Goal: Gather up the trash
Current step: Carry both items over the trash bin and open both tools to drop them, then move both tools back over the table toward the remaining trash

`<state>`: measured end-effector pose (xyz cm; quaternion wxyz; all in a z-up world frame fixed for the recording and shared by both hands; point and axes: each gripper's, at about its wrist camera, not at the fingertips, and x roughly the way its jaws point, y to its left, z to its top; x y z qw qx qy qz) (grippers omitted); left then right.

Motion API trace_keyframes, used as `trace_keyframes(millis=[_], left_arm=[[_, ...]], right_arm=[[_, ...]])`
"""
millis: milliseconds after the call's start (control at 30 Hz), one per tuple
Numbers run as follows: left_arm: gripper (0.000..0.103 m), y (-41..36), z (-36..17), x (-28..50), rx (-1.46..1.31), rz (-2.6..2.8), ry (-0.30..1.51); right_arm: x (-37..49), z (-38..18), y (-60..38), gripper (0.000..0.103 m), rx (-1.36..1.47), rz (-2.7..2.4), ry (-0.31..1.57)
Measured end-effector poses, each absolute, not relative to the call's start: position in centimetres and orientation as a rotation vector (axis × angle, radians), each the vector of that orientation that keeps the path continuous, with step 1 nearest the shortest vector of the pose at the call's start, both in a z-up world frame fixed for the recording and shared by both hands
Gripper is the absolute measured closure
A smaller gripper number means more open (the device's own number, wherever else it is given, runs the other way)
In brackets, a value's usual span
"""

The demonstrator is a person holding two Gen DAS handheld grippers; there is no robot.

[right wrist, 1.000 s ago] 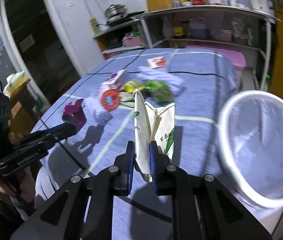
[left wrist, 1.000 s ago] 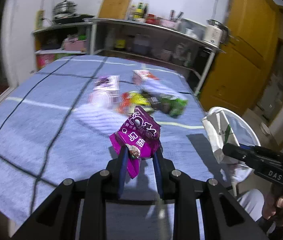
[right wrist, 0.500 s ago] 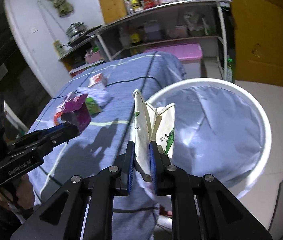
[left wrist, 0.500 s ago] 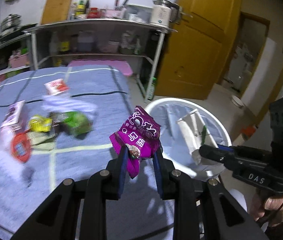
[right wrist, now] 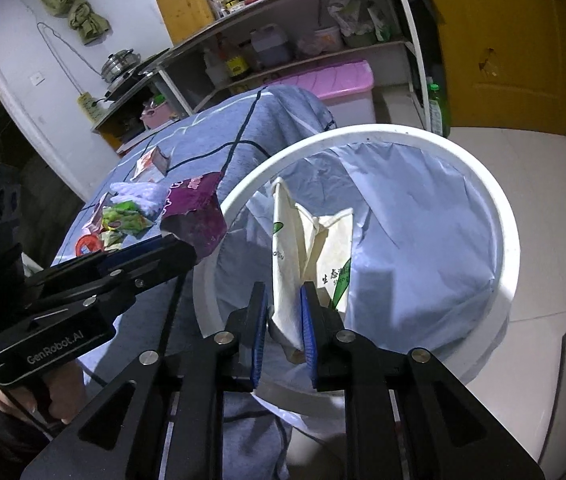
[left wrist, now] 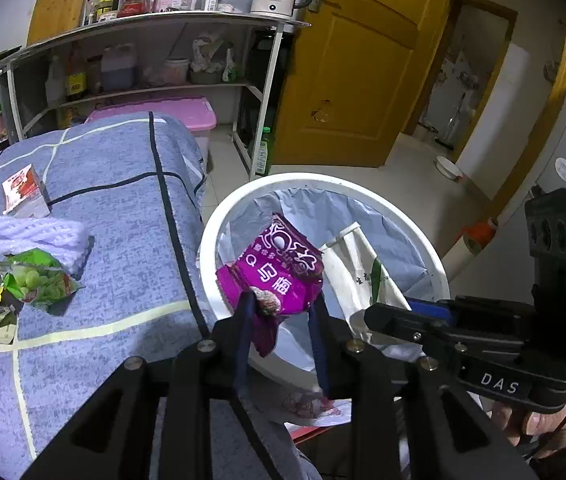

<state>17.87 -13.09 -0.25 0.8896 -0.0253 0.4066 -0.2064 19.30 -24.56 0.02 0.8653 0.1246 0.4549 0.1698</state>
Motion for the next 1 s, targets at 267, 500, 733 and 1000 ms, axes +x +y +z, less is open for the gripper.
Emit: trace_keyframes(millis=[267,500,733,1000], left_arm=[[0.054,-12.2,-0.1,17.8,-0.088,-0.427,0.842],[0.054,-10.5,0.5,16.3,-0.132,-0.402,0.817],[0.054,-7.2,0.5,13.6,-0.156,-0.326,0.796],[0.054,-3.0,0.0,10.4,-0.180,-0.210,0.789]], right_arm=[[19.2,0.0,-24.8,0.055,0.271,0.353,0.942],[18.1,1.1,-24.1,0.055,0.265,0.372,0.907],[16.0,2.1,-21.4,0.055,0.226,0.444,0.884],[14.4,2.4,-17.1,0.055,0.183,0.553,0.889]])
